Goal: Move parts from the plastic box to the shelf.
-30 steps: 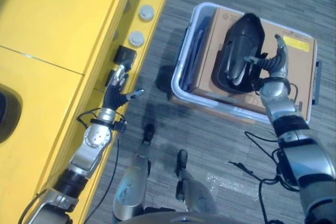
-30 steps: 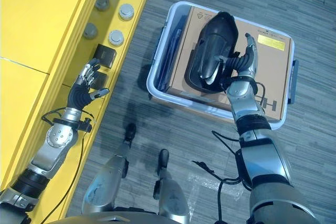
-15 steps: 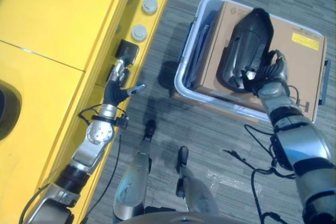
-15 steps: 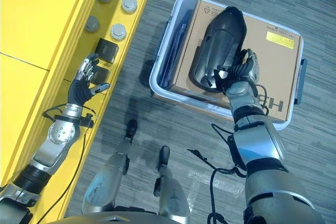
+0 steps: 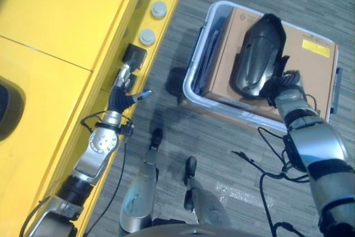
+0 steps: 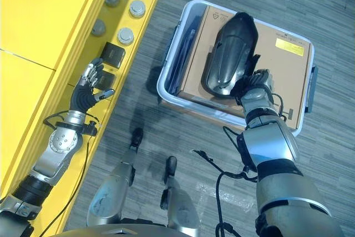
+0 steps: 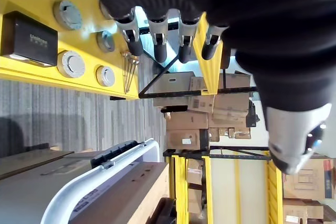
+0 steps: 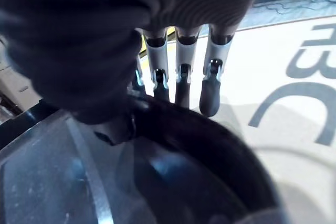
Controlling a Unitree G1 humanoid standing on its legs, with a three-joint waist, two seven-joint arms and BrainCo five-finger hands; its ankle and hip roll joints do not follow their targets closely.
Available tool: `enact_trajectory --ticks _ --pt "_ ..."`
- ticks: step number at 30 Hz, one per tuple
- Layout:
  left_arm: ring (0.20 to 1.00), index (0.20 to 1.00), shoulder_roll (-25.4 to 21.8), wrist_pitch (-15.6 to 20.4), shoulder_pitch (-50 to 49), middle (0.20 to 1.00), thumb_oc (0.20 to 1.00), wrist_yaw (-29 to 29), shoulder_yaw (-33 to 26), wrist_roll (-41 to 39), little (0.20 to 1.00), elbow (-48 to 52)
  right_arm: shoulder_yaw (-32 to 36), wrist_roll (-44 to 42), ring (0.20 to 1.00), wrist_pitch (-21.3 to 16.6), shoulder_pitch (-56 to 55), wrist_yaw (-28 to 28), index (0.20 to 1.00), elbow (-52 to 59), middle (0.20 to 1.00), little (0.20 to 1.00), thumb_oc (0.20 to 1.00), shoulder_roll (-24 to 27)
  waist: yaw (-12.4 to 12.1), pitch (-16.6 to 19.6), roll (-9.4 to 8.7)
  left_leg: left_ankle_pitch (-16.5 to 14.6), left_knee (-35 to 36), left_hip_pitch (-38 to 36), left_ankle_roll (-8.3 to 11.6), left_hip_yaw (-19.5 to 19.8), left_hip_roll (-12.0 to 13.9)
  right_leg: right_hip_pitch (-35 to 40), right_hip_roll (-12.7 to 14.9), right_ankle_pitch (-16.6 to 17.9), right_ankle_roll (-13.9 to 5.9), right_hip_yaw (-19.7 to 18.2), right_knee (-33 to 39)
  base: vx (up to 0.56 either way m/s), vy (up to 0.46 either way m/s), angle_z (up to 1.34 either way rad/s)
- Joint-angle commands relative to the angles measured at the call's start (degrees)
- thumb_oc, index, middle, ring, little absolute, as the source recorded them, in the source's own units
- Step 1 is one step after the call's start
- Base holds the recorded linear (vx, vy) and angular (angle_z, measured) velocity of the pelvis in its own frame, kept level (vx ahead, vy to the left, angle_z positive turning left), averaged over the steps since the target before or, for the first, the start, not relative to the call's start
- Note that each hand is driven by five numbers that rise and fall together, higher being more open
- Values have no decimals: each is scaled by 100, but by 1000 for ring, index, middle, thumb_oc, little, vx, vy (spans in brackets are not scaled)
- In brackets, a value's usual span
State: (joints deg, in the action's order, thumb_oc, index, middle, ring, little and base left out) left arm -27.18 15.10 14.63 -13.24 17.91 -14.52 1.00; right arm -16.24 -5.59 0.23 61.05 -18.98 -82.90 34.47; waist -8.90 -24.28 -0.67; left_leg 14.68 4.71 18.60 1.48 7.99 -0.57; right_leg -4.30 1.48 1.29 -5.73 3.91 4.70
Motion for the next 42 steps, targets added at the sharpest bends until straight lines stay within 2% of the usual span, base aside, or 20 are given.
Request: enact_trajectory --ticks 1,3,7,9,11,13,16,21,28,29,32,38,42 --pt "1000 1000 1 216 -29 1000 1000 18 -275 83 1000 92 -293 -197 200 -118 -408 -131 200 405 200 200 200 241 30 257 -48 -812 15 -76 240 -254 247 -308 196 -232 -158 -120 30 -30 -13 1" --pt "1000 1000 45 247 -27 1000 1000 -29 -384 175 1000 56 -105 70 200 -308 -987 -450 200 1449 200 200 200 431 105 342 -83 -853 15 -142 227 -266 255 -239 212 -253 -161 -113 30 -39 -21 -1" --pt "1000 1000 58 290 -105 1000 1000 40 -522 315 1000 5 418 1147 200 -318 -2241 -751 200 3495 200 200 200 779 251 552 -141 -943 4 -316 195 -283 268 -55 243 -319 -160 -80 30 1 -8 0" --pt "1000 1000 3 283 -116 1000 1000 141 -552 398 1000 -13 828 1606 200 -322 -2913 -806 200 4185 200 200 200 912 320 697 -168 -1003 -2 -450 176 -282 263 91 275 -370 -162 -51 25 14 -11 2" --pt "1000 1000 -20 271 -110 1000 1000 199 -557 431 1000 -25 1005 1802 200 -338 -3184 -821 200 4438 200 200 200 974 360 781 -187 -1032 -6 -540 167 -289 264 181 290 -395 -162 -35 19 27 -14 4" --pt "1000 1000 -59 165 -67 1000 1000 424 -499 506 1000 -156 1406 2379 200 -366 -3859 -720 200 5055 200 200 200 1137 474 1044 -226 -1064 -36 -794 144 -338 272 405 333 -424 -159 8 -29 0 0 0" --pt "1000 1000 -68 50 -51 1000 1000 649 -432 433 1000 -202 1552 2774 200 -363 -4128 -602 200 5415 200 200 200 1280 531 1238 -238 -1118 -49 -964 129 -372 285 537 348 -465 -159 2 -51 14 2 -2" --pt "1000 1000 134 -354 -103 1000 1000 1239 -220 -246 1000 -296 1886 3763 200 -385 -4614 -306 200 6578 200 200 200 1582 653 1716 -235 -1289 -108 -1389 79 -495 321 847 373 -579 -139 -74 -132 38 -8 -22" --pt "1000 1000 432 -787 -132 1000 1000 1639 236 -1203 1000 -455 2061 4333 200 -450 -4818 -249 200 7507 200 200 200 1547 729 2018 -211 -1411 -171 -1687 40 -581 350 1077 365 -642 -116 -139 -155 14 -21 -12" --pt "1000 1000 496 -969 -102 1000 1000 1753 410 -1695 1000 -449 2055 4495 200 -475 -4847 -263 200 7773 200 200 200 1491 756 2093 -181 -1416 -168 -1734 39 -592 354 1115 362 -655 -109 -124 -166 6 -14 -3" --pt "1000 1000 508 -1183 -24 1000 1000 1803 677 -2030 1000 -424 2097 4733 200 -464 -4902 -341 200 8134 200 200 200 1444 794 2174 -152 -1412 -146 -1788 42 -585 361 1155 360 -680 -108 -101 -179 0 0 0" --pt "1000 1000 670 -1363 165 1000 1000 1731 1009 -2038 1000 -751 2186 4710 200 -536 -5006 -376 200 8796 200 200 200 1179 837 2248 -138 -1369 -99 -1833 74 -527 380 1218 330 -742 -76 -25 -250 -6 -15 2" --pt "1000 1000 815 -1440 271 1000 1000 1667 1213 -2185 1000 -815 2012 4531 200 -620 -4977 -320 200 9109 200 200 200 921 865 2238 -116 -1347 -111 -1821 91 -460 393 1231 314 -785 -51 50 -318 -15 -18 9"
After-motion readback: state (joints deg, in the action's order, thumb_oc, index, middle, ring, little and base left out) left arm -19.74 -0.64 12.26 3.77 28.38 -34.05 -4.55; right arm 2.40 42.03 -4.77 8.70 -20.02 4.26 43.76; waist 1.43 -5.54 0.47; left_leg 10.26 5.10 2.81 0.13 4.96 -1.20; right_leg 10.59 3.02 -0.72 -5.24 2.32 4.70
